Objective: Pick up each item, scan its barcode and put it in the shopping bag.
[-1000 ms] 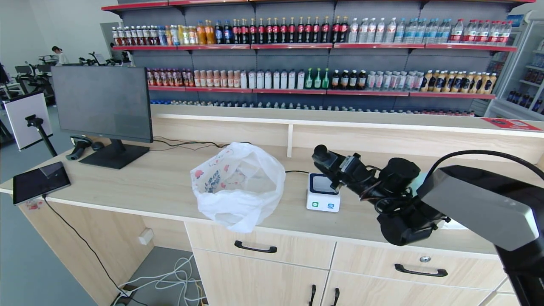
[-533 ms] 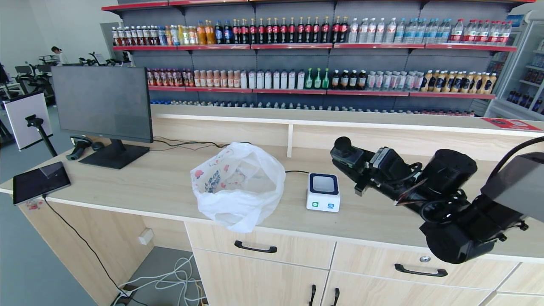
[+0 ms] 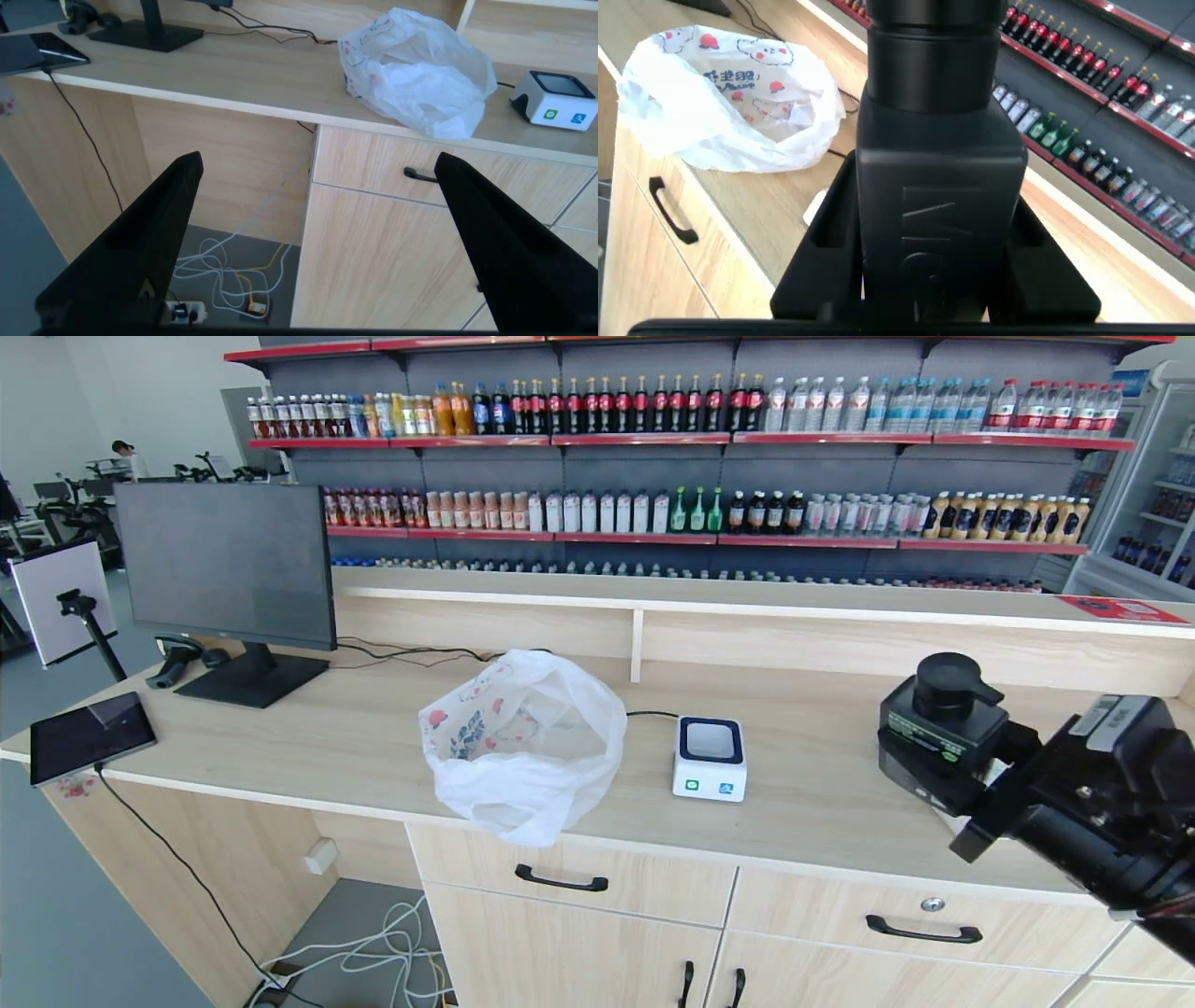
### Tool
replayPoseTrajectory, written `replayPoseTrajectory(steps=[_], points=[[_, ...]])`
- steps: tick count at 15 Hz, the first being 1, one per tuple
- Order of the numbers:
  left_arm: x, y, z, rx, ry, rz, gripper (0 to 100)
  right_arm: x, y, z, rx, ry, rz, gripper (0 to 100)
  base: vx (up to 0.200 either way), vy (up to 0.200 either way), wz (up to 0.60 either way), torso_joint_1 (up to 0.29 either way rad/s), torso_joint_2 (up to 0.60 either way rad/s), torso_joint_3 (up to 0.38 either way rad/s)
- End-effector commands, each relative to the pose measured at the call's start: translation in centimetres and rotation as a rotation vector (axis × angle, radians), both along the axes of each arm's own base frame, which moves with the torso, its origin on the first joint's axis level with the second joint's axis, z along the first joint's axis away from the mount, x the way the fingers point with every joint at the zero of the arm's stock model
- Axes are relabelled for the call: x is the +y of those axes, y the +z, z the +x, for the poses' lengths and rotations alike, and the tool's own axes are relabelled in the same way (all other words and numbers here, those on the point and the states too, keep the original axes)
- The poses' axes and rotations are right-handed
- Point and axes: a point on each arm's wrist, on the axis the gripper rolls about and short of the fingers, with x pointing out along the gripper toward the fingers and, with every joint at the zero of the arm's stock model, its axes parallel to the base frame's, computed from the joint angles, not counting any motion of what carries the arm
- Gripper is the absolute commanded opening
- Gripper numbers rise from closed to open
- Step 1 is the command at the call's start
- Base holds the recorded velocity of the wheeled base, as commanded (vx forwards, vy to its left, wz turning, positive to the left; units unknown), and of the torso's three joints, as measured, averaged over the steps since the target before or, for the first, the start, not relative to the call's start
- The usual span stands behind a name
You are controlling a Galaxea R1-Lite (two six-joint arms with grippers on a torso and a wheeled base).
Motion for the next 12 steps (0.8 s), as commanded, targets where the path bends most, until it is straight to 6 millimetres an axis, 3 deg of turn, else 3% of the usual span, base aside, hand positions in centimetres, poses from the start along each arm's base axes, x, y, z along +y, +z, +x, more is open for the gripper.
replayPoseTrajectory(steps=[1,9,12], points=[[0.0,-0.01,0.0,0.001,0.0,0.0,100,-1.42,0.41,-5.45,-0.021,-0.035,0.08,0,0.0,0.0,0.0,0.0,0.0,0.0],[0.0,-0.01,0.0,0.001,0.0,-0.002,100,-1.62,0.96,-6.05,0.088,0.022,0.344,0,0.0,0.0,0.0,0.0,0.0,0.0],[0.0,-0.01,0.0,0.001,0.0,-0.003,100,-1.53,0.61,-5.65,0.112,0.017,0.339,0,-0.2,0.0,0.0,0.005,0.0,0.004]])
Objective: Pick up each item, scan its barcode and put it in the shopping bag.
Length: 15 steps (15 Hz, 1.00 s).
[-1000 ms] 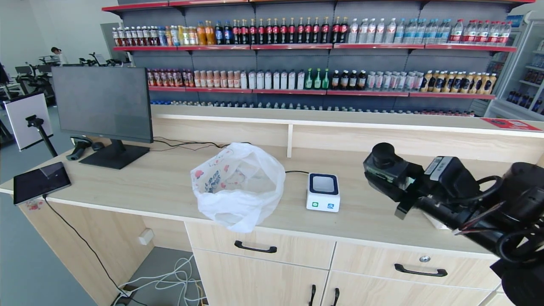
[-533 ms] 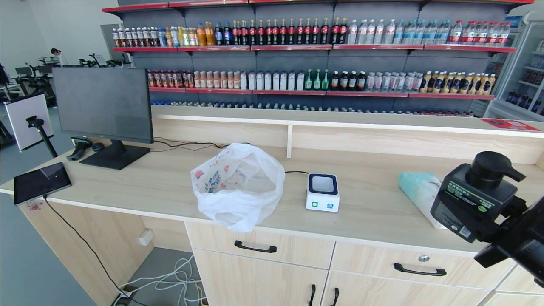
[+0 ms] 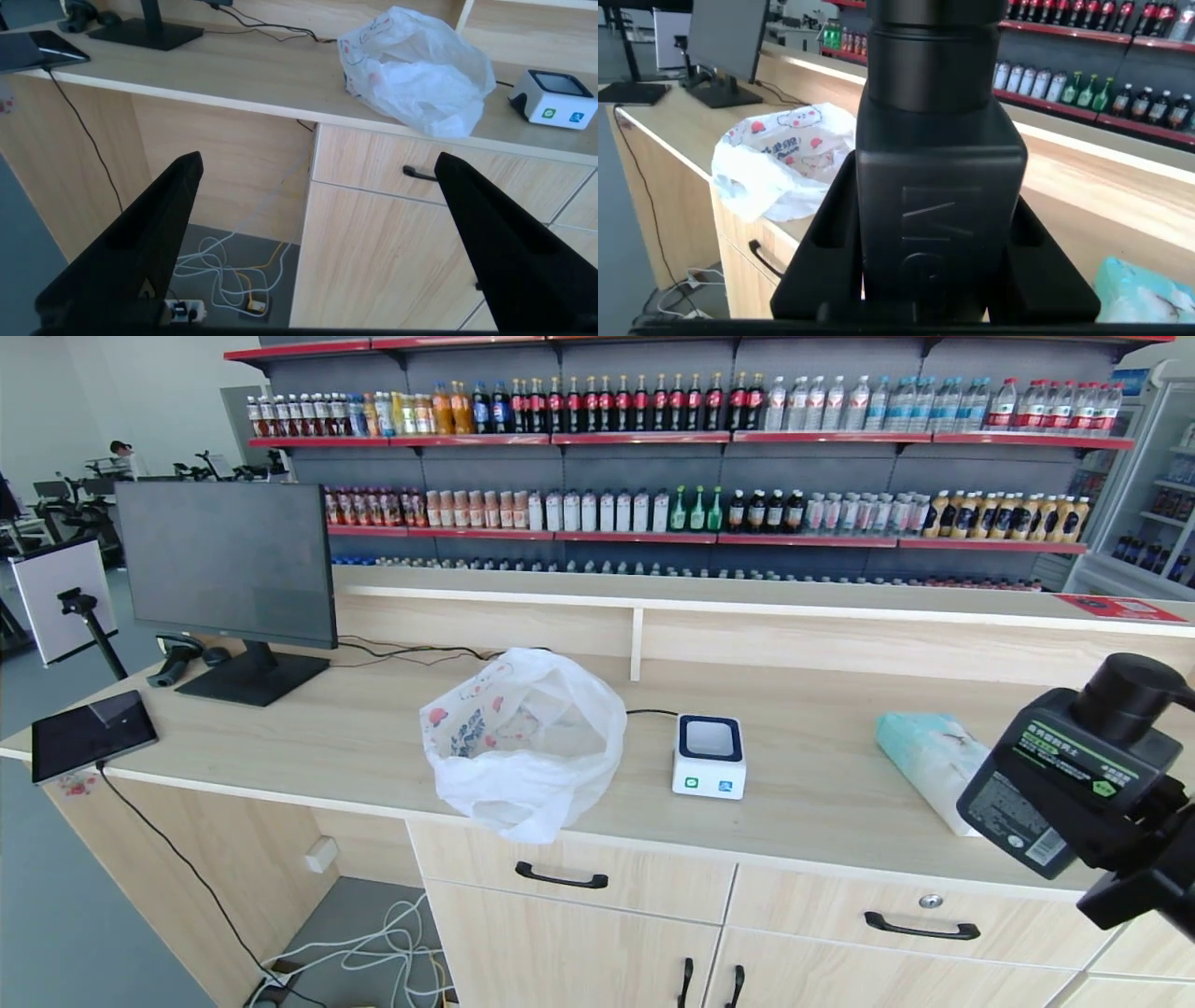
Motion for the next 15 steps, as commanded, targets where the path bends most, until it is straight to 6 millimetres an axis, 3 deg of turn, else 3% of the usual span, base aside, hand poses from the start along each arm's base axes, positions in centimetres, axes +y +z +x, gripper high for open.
replayPoseTrajectory(steps=[1,5,15], points=[[0.0,0.0,0.0,0.0,0.0,0.0,100,0.03,-0.23,0.29,0.018,-0.002,0.002,0,-0.2,0.0,0.0,0.027,0.02,0.002],[0.0,0.0,0.0,0.0,0.0,-0.002,100,0.05,-0.47,0.57,0.044,0.0,0.016,0,-0.05,0.0,0.0,0.004,0.0,-0.001],[0.0,0.01,0.0,-0.001,0.0,-0.003,100,0.02,-0.45,0.55,0.042,-0.002,0.015,0,0.0,0.2,0.0,0.004,0.01,0.003]])
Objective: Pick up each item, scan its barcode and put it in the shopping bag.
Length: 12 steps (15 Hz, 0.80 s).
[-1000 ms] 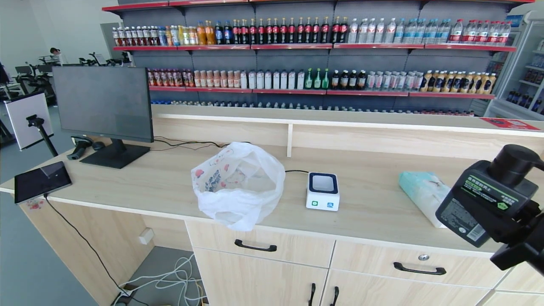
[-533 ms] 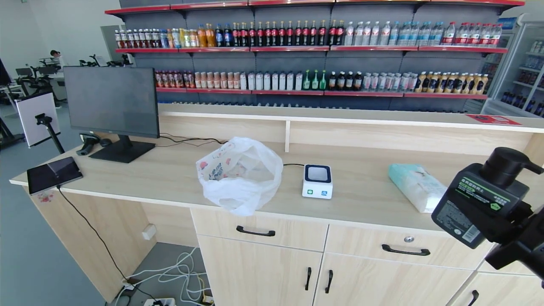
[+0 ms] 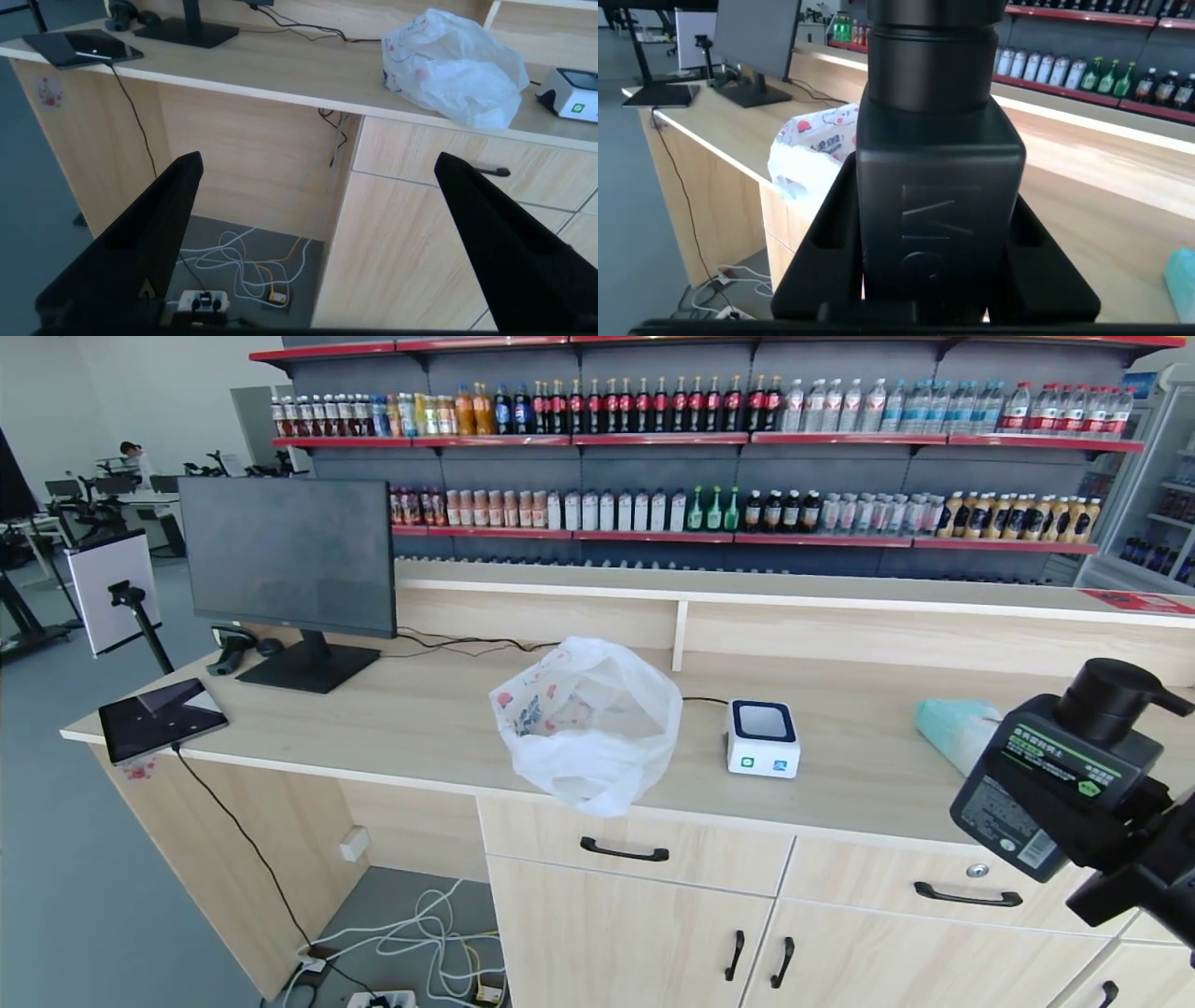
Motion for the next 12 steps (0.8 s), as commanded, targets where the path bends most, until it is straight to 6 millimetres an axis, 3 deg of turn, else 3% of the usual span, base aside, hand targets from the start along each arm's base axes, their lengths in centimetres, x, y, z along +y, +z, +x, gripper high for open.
replayPoseTrajectory(steps=[1,2,8,12], points=[[0.0,-0.01,0.0,0.001,0.0,0.001,100,0.02,-0.12,0.13,0.007,0.0,-0.002,0,0.0,0.2,0.0,0.002,0.01,0.002],[0.0,-0.01,0.0,0.001,0.0,0.001,100,0.04,-0.17,0.18,0.01,0.0,-0.003,0,0.0,0.2,0.0,0.002,0.0,0.002],[0.0,-0.05,0.01,0.002,0.0,0.006,100,0.03,-0.51,0.56,0.033,-0.006,-0.008,0,0.0,0.0,0.0,0.0,0.0,0.0],[0.0,-0.01,0.0,0.001,0.0,0.006,100,0.08,-0.86,0.92,0.055,-0.008,-0.013,0,0.2,0.0,0.0,-0.009,0.0,0.002]])
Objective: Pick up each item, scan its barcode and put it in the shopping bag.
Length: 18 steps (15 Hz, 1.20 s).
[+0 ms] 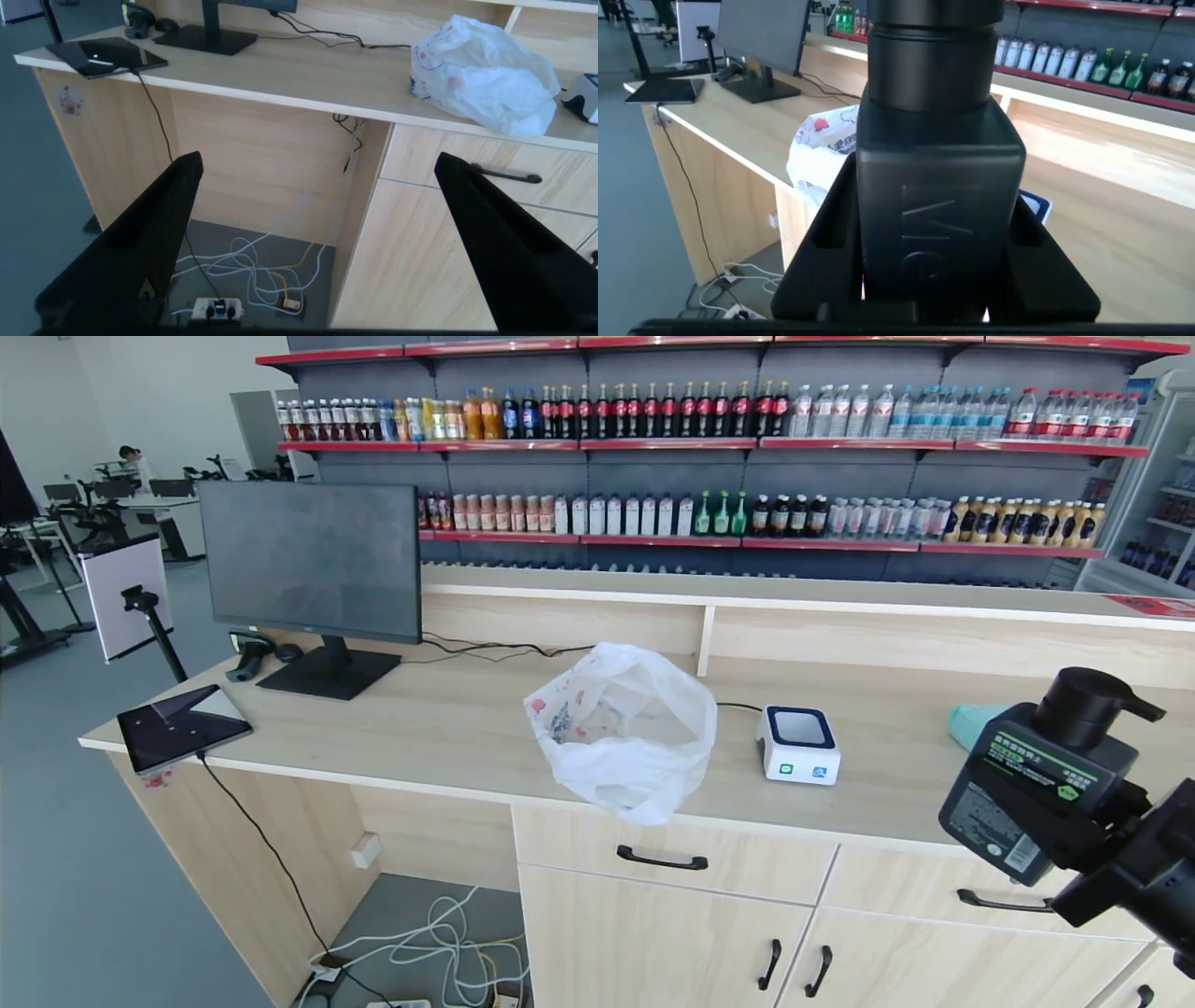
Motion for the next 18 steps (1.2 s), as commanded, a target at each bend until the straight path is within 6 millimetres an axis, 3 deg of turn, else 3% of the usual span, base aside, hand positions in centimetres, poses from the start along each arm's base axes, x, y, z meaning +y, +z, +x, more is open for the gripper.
replayPoseTrajectory(steps=[1,5,8,13,18], points=[[0.0,0.0,0.0,0.0,0.0,-0.001,100,0.1,-0.3,0.3,0.019,0.0,-0.005,0,0.0,0.0,0.0,0.0,0.0,0.0],[0.0,0.0,0.0,0.0,0.0,-0.001,100,0.1,0.4,1.0,-0.013,-0.007,-0.002,0,0.0,0.0,0.0,0.0,0.0,0.0],[0.0,0.0,0.0,0.0,0.0,-0.003,100,0.0,1.4,2.9,-0.051,-0.036,0.005,0,0.0,0.0,0.0,0.0,0.0,0.0],[0.0,0.0,0.0,0.0,0.0,-0.003,100,0.2,0.8,3.9,-0.022,-0.033,-0.007,0,0.0,0.0,0.0,0.0,0.0,0.0],[0.0,0.0,0.0,0.002,0.0,-0.001,100,0.2,0.8,4.0,-0.017,-0.031,-0.007,0,0.0,0.0,0.6,0.068,-0.11,-0.054]])
